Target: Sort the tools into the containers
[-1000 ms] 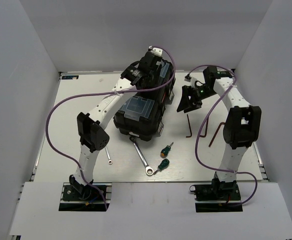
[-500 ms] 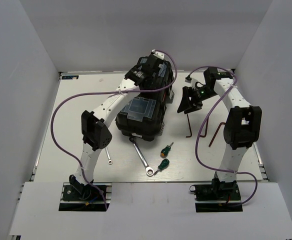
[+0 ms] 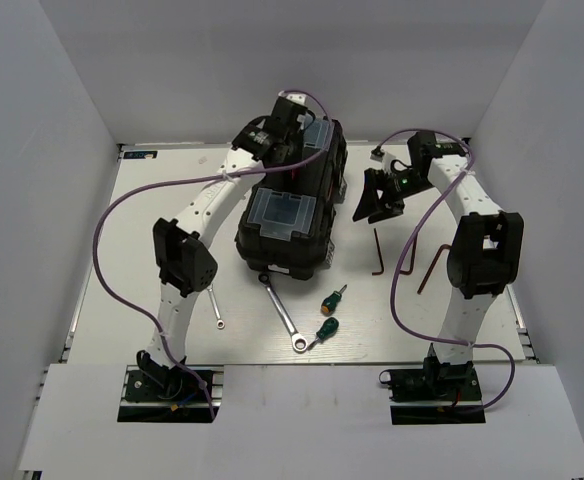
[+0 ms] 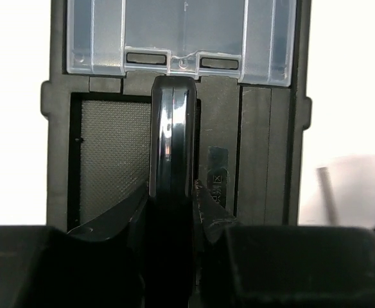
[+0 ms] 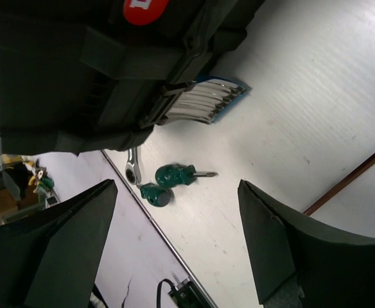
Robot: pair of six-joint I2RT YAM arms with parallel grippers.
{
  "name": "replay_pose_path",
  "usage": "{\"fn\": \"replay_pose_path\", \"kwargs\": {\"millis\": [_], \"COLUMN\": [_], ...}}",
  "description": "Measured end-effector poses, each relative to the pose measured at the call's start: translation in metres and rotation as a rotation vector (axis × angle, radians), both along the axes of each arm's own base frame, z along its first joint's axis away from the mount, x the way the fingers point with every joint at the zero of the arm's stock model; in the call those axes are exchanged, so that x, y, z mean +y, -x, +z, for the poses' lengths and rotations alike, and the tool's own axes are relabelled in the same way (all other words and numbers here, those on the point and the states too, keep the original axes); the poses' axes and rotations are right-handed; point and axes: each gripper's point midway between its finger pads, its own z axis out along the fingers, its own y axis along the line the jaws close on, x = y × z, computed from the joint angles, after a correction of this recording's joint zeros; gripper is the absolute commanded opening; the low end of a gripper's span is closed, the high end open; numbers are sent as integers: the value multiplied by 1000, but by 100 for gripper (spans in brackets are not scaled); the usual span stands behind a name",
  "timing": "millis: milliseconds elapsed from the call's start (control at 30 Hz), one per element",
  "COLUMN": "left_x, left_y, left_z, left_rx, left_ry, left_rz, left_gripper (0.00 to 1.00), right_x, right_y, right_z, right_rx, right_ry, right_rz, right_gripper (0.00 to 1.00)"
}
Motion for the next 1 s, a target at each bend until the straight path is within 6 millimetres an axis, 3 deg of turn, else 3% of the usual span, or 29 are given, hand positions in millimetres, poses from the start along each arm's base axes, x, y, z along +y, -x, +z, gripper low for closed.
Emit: {"fn": "replay_pose_path", "kwargs": {"millis": [400, 667, 1000], "left_x": [33, 45, 48], "left_y": [-40, -45, -50], "left_z": [13, 15, 19], "left_rx": [53, 103, 173], "left_ry": [327, 460, 627], "left_rz": [120, 145, 127], "left_gripper": [0, 0, 0], "right_x": [1, 8, 34], "right_y": [-26, -51, -96], "right_z": [2, -6, -21], "right_rx": [-35, -19, -15], "right_ry": [-7, -38, -123], "right_rz": [-56, -123, -184], "right_gripper": [81, 73, 66]}}
